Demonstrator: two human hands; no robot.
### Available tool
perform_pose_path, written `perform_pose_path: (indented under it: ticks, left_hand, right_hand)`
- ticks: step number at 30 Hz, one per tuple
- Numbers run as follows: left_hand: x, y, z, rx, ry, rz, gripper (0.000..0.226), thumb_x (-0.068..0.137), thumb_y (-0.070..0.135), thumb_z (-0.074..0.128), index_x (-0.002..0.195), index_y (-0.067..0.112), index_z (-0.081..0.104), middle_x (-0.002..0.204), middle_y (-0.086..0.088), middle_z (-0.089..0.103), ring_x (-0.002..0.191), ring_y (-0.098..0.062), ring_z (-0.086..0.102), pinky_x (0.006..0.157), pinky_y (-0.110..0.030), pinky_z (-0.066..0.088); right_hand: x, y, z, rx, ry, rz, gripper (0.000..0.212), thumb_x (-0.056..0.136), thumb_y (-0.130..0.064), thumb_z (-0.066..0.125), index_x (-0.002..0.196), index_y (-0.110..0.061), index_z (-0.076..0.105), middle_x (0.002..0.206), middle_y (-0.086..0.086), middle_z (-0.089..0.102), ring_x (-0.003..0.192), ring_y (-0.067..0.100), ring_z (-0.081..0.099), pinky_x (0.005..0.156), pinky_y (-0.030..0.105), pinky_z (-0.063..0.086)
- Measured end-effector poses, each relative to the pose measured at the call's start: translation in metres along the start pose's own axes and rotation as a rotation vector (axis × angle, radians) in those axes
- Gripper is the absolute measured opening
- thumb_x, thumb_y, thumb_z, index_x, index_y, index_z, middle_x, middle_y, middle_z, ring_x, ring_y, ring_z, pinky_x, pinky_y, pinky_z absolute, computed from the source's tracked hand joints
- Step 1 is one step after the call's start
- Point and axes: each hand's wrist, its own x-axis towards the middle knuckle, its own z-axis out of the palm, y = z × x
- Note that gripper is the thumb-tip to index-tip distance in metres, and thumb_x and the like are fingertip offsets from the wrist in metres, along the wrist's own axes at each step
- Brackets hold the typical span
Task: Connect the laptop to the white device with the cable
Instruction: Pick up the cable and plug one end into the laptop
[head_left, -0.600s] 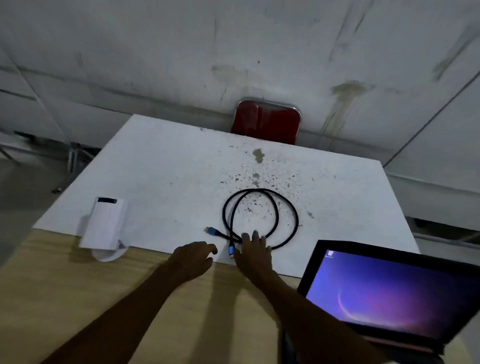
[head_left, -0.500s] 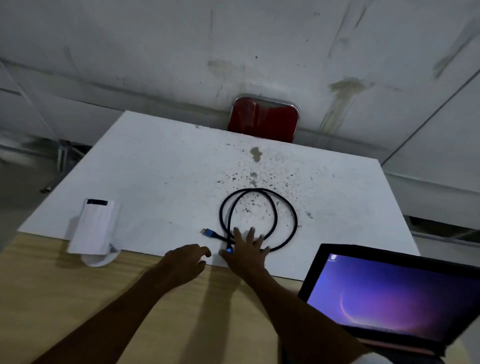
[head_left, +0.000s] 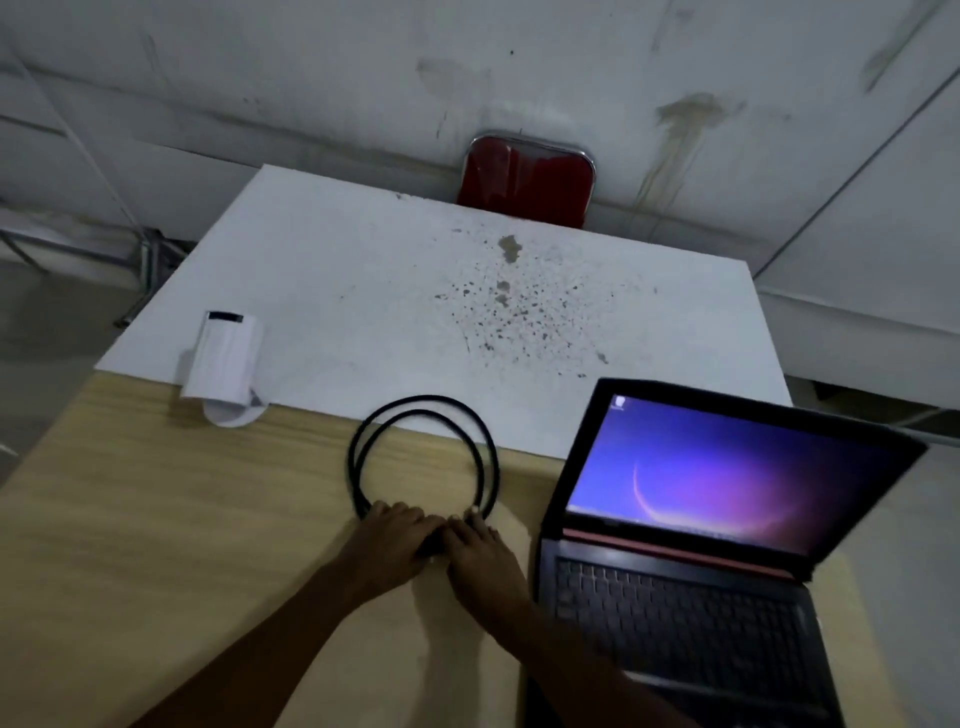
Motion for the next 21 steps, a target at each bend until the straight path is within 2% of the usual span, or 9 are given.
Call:
perform_pose_path:
  ticks: [2, 5, 7, 8, 9, 11, 17, 21]
  left_hand:
    - [-0.02, 0.024, 0.01, 0.035, -0.004, -0.038, 0.039, 0.066, 0.04, 0.081, 0.102, 0.032, 0.069, 0.075, 0.009, 0.072, 0.066, -0.016, 0.07, 0.061, -0.03, 0.052]
    - [-0.041, 0.047, 0.014, 0.013, 0.085, -0.125, 0.033, 0.065, 0.032, 0.087, 0.093, 0.032, 0.07, 0.071, 0.009, 0.072, 0.061, -0.015, 0.068, 0.058, -0.028, 0.051]
    - [-0.053, 0.055, 0.012, 0.008, 0.075, -0.139, 0.022, 0.076, 0.027, 0.078, 0.096, 0.028, 0.07, 0.077, 0.004, 0.072, 0.07, -0.02, 0.068, 0.061, -0.032, 0.051]
    - [-0.059, 0.059, 0.012, -0.04, 0.08, -0.134, 0.019, 0.086, 0.027, 0.068, 0.104, 0.025, 0.069, 0.086, 0.002, 0.072, 0.079, -0.023, 0.067, 0.067, -0.035, 0.051]
    - [-0.062, 0.062, 0.012, -0.1, 0.087, -0.127, 0.022, 0.093, 0.026, 0.058, 0.113, 0.024, 0.067, 0.096, -0.001, 0.072, 0.088, -0.026, 0.065, 0.073, -0.038, 0.051]
    - [-0.069, 0.069, 0.01, -0.237, 0.12, -0.13, 0.027, 0.098, 0.027, 0.05, 0.12, 0.022, 0.065, 0.105, -0.003, 0.071, 0.095, -0.027, 0.063, 0.079, -0.04, 0.051]
    - [-0.075, 0.084, 0.003, -0.292, 0.168, -0.134, 0.029, 0.1, 0.027, 0.047, 0.123, 0.019, 0.064, 0.106, -0.005, 0.07, 0.097, -0.026, 0.063, 0.079, -0.041, 0.049]
    - [-0.078, 0.097, 0.0, -0.351, 0.211, -0.178, 0.027, 0.096, 0.025, 0.054, 0.122, 0.021, 0.06, 0.106, 0.0, 0.072, 0.098, -0.02, 0.066, 0.084, -0.043, 0.051]
  right_hand:
    - [-0.023, -0.001, 0.0, 0.108, 0.048, -0.009, 0.053, 0.091, -0.007, 0.039, 0.144, -0.012, 0.04, 0.151, 0.012, 0.042, 0.144, 0.03, 0.032, 0.113, 0.039, 0.032]
    - [-0.054, 0.005, -0.001, 0.272, 0.149, 0.004, 0.052, 0.087, -0.007, 0.048, 0.139, -0.011, 0.046, 0.141, 0.013, 0.052, 0.13, 0.03, 0.05, 0.102, 0.034, 0.042]
    - [-0.073, 0.014, -0.005, 0.384, 0.188, 0.065, 0.05, 0.09, -0.013, 0.053, 0.139, -0.015, 0.044, 0.14, 0.009, 0.054, 0.127, 0.025, 0.052, 0.098, 0.033, 0.045]
    - [-0.082, 0.019, -0.006, 0.442, 0.187, 0.093, 0.05, 0.091, -0.018, 0.053, 0.14, -0.018, 0.042, 0.141, 0.007, 0.053, 0.128, 0.023, 0.052, 0.098, 0.034, 0.046]
    - [-0.089, 0.025, -0.007, 0.479, 0.186, 0.11, 0.049, 0.093, -0.021, 0.053, 0.141, -0.02, 0.041, 0.141, 0.005, 0.053, 0.127, 0.021, 0.053, 0.099, 0.035, 0.047]
    - [-0.103, 0.035, -0.008, 0.501, 0.194, 0.112, 0.044, 0.095, -0.024, 0.052, 0.139, -0.024, 0.043, 0.14, 0.003, 0.055, 0.124, 0.018, 0.055, 0.098, 0.034, 0.049]
    - [-0.122, 0.049, -0.013, 0.506, 0.269, 0.097, 0.036, 0.096, -0.018, 0.05, 0.131, -0.022, 0.05, 0.133, 0.002, 0.062, 0.117, 0.015, 0.061, 0.092, 0.027, 0.051]
    - [-0.129, 0.045, -0.015, 0.534, 0.233, 0.057, 0.045, 0.095, -0.027, 0.052, 0.139, -0.034, 0.039, 0.137, -0.001, 0.059, 0.11, 0.013, 0.063, 0.09, 0.034, 0.056]
